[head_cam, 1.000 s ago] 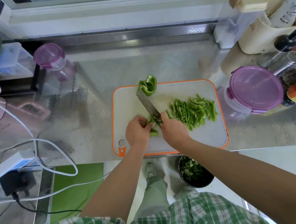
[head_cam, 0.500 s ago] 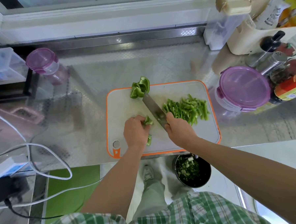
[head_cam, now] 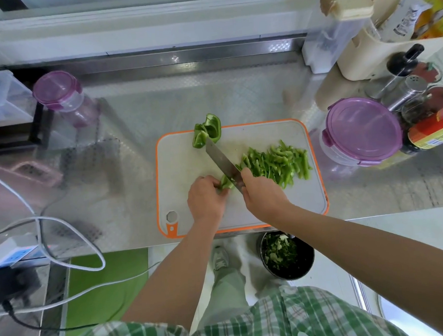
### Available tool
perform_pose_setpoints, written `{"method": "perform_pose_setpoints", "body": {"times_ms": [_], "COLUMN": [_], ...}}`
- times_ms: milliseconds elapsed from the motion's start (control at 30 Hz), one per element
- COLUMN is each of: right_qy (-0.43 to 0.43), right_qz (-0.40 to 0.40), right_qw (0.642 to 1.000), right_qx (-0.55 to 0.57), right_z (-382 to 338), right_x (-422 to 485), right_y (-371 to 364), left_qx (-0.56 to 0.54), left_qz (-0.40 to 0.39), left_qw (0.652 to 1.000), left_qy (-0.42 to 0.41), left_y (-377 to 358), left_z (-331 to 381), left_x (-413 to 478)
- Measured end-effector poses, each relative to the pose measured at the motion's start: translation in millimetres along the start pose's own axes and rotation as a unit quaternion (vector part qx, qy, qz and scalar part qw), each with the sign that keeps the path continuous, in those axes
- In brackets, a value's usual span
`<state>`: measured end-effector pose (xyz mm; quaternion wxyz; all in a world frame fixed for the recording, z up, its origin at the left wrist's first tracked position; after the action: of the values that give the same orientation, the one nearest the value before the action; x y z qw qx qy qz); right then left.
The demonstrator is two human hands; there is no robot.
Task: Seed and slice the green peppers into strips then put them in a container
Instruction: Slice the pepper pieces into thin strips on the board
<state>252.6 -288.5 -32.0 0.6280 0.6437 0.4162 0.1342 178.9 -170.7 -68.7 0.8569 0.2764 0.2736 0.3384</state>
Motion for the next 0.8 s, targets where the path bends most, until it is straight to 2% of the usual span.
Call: {"method": "perform_pose_setpoints", "body": {"times_ms": [300, 567, 800], "right_qy": [0.001, -0.01, -0.037], "right_qz": [0.002, -0.01, -0.002], "right_qw": [1.0, 1.0, 0.999], "right_qx": [0.028, -0.018, -0.016], "right_z": [4.8, -4.7, -1.1], "right_x": [0.9, 10.3, 10.6], "right_y": [-4.0, -10.0, -16.9], "left_qx": [-0.014, -0.023, 0.042], "left_qz": [-0.013, -0.019, -0.035], "left_qw": [1.0, 0.999, 0.998], "left_qy": [0.012, 0.019, -0.024], "left_y": [-0.7, 0.9, 0.5], "left_z": [-2.5, -0.1, 8.0], "left_x": [2.2, 2.7, -3.8]}}
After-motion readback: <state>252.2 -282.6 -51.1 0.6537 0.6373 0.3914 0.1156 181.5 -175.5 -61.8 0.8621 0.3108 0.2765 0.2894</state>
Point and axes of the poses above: each hand's wrist, its own x-axis towards the middle knuckle, its own y-axis out of the back of the hand, z = x × y, the point moved 8 cm from there along x, towards the middle knuckle, and after that the axes turned 11 degrees about -x, right-handed, at the moved point
